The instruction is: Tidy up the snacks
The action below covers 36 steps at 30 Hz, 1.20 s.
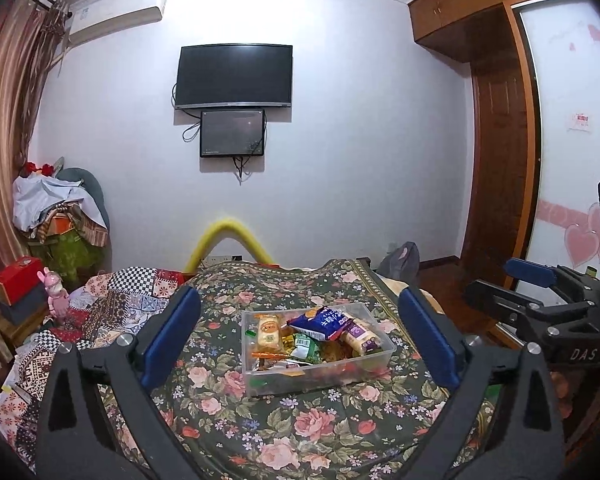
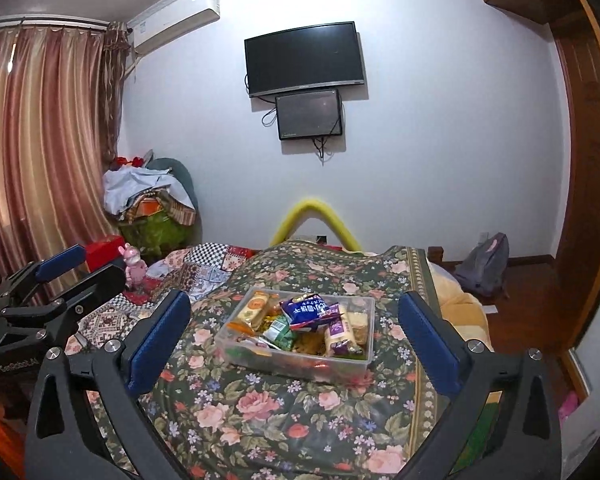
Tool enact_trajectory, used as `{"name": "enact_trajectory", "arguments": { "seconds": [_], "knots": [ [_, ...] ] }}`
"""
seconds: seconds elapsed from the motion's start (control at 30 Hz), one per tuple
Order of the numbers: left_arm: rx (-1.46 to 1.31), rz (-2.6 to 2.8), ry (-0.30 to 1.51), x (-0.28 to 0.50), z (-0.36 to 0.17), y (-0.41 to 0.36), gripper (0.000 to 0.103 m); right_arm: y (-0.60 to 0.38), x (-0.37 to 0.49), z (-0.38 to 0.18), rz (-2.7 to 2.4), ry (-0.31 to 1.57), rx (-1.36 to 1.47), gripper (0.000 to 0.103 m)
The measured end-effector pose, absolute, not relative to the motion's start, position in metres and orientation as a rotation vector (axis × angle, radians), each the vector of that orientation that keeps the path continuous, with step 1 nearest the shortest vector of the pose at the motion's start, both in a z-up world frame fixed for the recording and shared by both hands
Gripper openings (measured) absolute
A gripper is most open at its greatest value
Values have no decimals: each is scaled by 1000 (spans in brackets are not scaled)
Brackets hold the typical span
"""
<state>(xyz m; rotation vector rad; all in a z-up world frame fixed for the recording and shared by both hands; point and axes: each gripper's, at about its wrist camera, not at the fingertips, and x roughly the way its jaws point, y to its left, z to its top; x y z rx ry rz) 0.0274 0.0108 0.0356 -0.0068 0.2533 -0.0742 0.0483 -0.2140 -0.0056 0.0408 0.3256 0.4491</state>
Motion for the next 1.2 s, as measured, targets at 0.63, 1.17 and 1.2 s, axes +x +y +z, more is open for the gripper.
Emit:
{"name": "enact_trajectory", "arguments": {
  "seconds": [0.63,1.17,1.2],
  "knots": [
    [-9,-82,272,29,31,11,101,-214,45,-6,443,326,33,103],
    [-16,-105,273,28,31,9,101,-215,44,-3,420,316,32,103],
    [-18,-107,275,29,31,9,101,-215,44,-3,420,314,32,103]
  ]
}}
